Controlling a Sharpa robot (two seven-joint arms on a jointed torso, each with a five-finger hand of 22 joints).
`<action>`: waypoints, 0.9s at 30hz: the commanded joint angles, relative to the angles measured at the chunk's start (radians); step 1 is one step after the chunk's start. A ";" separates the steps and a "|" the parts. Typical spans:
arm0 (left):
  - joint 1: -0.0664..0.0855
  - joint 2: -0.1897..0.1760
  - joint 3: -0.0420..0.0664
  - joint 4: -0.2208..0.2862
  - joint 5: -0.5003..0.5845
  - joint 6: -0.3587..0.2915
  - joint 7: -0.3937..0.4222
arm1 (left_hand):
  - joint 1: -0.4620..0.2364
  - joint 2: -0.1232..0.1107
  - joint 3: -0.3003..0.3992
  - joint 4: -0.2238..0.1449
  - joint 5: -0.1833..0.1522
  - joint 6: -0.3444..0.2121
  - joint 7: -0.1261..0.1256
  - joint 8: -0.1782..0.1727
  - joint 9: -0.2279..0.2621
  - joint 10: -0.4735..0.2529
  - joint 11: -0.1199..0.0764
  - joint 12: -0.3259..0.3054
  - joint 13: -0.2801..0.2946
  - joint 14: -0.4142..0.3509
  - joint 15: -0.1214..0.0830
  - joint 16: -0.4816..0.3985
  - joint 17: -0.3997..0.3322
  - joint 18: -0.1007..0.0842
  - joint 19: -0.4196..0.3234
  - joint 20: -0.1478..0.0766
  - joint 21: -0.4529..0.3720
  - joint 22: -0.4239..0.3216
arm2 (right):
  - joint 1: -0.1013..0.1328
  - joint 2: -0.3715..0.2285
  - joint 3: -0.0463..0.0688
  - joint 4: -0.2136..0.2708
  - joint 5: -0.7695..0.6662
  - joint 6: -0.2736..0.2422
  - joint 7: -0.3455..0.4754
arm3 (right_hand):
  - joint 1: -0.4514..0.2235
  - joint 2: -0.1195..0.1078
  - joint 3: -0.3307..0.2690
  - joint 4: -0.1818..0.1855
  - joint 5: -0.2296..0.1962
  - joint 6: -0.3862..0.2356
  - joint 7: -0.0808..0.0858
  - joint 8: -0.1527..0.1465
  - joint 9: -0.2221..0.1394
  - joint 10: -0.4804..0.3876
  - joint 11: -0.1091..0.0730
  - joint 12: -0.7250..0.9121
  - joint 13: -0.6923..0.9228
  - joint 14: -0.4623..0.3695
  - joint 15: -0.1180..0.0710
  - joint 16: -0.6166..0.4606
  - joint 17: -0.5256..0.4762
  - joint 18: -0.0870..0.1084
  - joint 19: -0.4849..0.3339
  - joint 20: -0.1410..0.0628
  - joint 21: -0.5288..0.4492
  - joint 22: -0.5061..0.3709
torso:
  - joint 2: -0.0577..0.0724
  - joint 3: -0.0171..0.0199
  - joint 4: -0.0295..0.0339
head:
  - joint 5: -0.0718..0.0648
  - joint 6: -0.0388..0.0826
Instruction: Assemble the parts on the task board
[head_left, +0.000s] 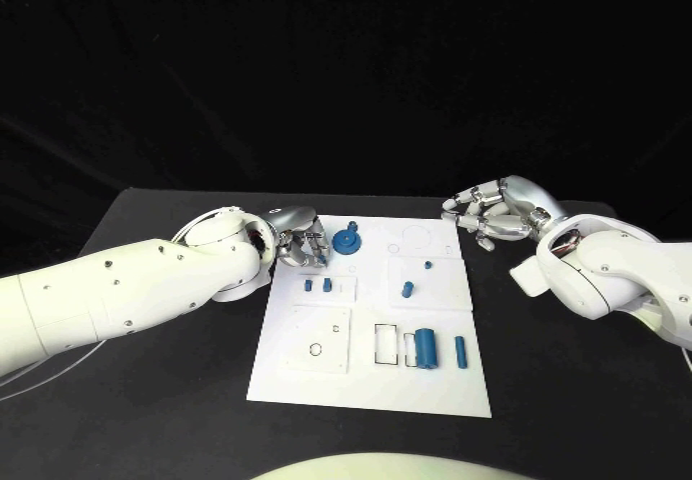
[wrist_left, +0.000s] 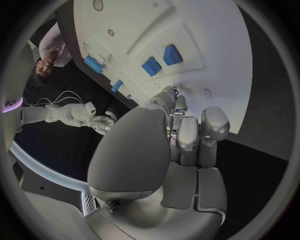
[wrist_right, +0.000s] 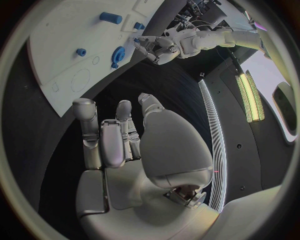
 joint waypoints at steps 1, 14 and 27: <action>0.000 0.007 0.000 -0.002 -0.009 0.032 -0.004 | 0.002 -0.008 0.005 0.002 0.000 0.004 -0.001 -0.006 -0.001 0.006 0.002 -0.006 0.001 0.006 0.002 0.004 -0.001 -0.018 0.007 -0.001 0.002 -0.001 | -0.001 -0.001 0.000 0.002 -0.005 0.003 0.009 | 0.010 0.001 -0.003 0.005 0.005 0.003 0.004 0.003 0.001 0.008 -0.002 0.005 0.001 0.001 -0.002 -0.005 -0.001 0.013 -0.001 -0.003 -0.005 -0.001 | 0.000 -0.0004 0.0015 | 0.000 -0.002; 0.000 0.017 0.000 -0.011 -0.021 0.035 -0.003 | 0.000 -0.008 0.006 0.002 0.000 0.004 -0.001 -0.006 -0.001 0.007 0.002 -0.007 0.002 0.005 0.002 0.003 -0.003 -0.017 0.005 -0.001 0.001 -0.003 | -0.001 -0.002 0.000 0.006 -0.005 0.004 0.008 | 0.012 0.002 -0.002 0.005 0.006 0.003 0.004 0.003 0.001 0.010 -0.003 0.006 -0.001 0.000 -0.002 -0.007 -0.003 0.013 -0.001 -0.003 -0.008 -0.002 | 0.000 -0.0004 0.0003 | -0.002 -0.005; 0.000 0.016 0.000 -0.011 -0.031 0.061 -0.014 | -0.001 -0.006 0.008 0.002 0.000 0.006 -0.002 -0.006 -0.001 0.008 0.001 -0.007 0.003 0.005 0.002 0.003 -0.003 -0.018 0.006 -0.001 0.001 -0.002 | -0.001 -0.002 0.000 0.005 -0.005 0.004 0.008 | 0.012 0.002 -0.002 0.005 0.006 0.003 0.004 0.003 0.001 0.010 -0.003 0.006 -0.001 0.000 -0.002 -0.007 -0.003 0.013 -0.001 -0.003 -0.008 -0.002 | 0.000 -0.0008 0.0000 | -0.001 -0.008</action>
